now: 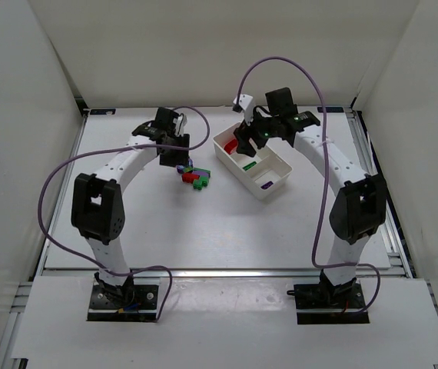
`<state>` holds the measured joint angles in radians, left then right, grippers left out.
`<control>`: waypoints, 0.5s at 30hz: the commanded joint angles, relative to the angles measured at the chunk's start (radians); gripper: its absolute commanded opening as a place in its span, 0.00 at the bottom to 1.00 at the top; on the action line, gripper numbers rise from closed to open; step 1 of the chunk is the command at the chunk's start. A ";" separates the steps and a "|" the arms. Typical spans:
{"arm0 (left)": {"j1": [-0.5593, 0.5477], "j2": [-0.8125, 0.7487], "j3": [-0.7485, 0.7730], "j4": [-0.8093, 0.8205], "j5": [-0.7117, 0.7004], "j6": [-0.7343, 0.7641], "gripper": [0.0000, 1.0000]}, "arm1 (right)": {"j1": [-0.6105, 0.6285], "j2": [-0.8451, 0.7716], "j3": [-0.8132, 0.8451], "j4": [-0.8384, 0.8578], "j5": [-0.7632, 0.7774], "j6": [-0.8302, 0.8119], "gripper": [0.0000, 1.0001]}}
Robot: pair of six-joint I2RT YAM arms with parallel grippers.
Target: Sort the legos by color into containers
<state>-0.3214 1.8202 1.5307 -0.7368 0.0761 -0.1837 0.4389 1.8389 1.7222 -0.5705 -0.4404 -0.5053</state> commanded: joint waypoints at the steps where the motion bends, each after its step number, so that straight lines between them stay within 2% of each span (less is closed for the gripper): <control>1: -0.030 0.022 0.023 -0.038 -0.112 -0.178 0.59 | -0.012 -0.061 -0.007 0.014 -0.003 -0.010 0.78; 6: -0.097 0.109 0.101 -0.105 -0.214 -0.278 0.58 | -0.035 -0.078 -0.026 0.011 -0.007 -0.009 0.78; 15: -0.107 0.223 0.190 -0.139 -0.229 -0.413 0.56 | -0.075 -0.118 -0.079 0.004 -0.030 -0.002 0.78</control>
<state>-0.4305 2.0514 1.6756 -0.8574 -0.1078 -0.5236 0.3737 1.7802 1.6569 -0.5766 -0.4450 -0.5049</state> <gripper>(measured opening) 0.568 0.780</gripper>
